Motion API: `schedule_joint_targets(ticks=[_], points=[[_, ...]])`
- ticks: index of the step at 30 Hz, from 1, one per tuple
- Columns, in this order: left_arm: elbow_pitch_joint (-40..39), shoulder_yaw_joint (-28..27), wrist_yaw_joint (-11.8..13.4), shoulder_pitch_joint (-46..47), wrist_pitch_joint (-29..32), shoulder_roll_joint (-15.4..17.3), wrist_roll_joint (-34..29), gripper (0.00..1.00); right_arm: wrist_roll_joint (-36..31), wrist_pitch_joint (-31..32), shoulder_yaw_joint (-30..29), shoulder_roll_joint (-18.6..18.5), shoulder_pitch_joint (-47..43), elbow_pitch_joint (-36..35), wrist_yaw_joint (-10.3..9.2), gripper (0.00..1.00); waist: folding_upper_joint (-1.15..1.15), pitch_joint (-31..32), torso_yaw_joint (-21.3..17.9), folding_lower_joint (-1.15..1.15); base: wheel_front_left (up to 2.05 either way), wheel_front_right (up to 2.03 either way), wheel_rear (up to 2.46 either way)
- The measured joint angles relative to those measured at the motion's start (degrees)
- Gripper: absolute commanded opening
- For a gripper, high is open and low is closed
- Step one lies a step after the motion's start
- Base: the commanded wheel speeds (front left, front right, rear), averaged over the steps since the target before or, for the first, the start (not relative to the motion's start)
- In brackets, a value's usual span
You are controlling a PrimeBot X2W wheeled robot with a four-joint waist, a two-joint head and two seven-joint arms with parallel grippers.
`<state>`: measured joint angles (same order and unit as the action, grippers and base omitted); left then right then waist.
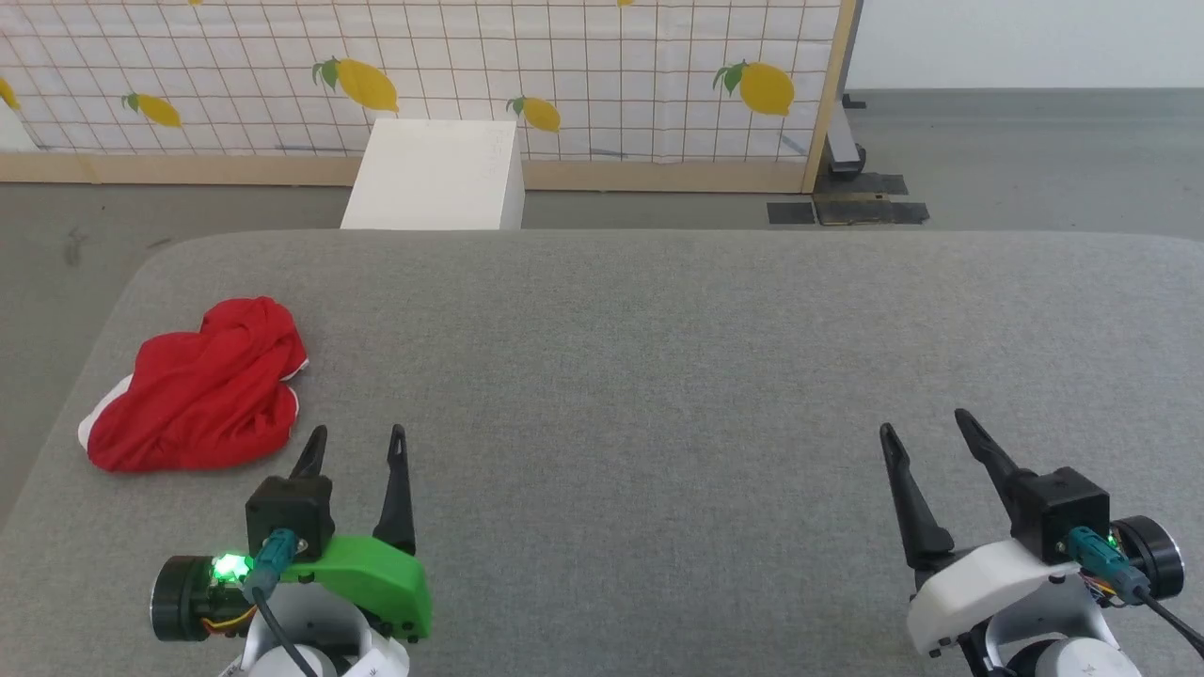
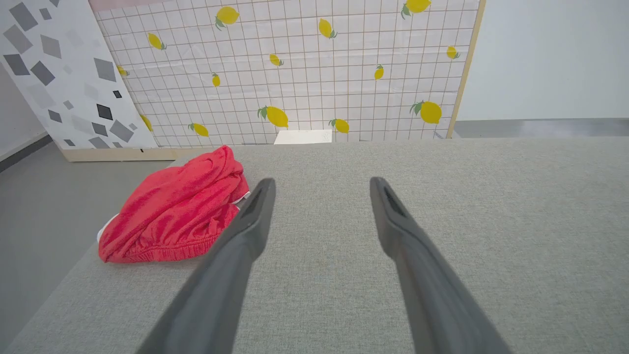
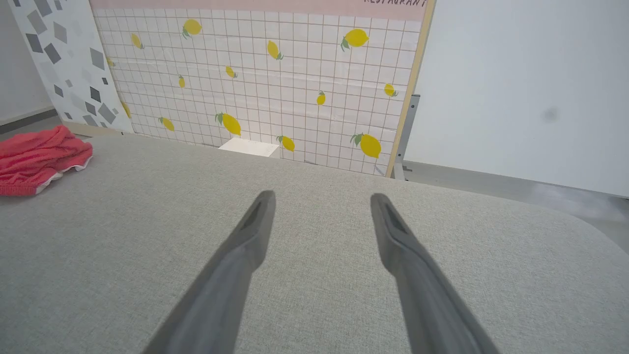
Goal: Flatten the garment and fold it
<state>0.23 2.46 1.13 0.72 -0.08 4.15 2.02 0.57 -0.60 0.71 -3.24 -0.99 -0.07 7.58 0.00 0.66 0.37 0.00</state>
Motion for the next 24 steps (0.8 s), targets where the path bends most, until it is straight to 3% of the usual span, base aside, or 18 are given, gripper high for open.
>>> schedule_joint_targets(ticks=[24], points=[[0.4, 1.5, 1.0, 0.0, -0.1, 1.1, 1.0, 1.00, 0.3, 0.0, -0.4, 0.0, 0.0, 0.0, 0.00, 1.00, 0.00, -0.3, 0.7, 0.00, 0.00, 0.00, 0.00]])
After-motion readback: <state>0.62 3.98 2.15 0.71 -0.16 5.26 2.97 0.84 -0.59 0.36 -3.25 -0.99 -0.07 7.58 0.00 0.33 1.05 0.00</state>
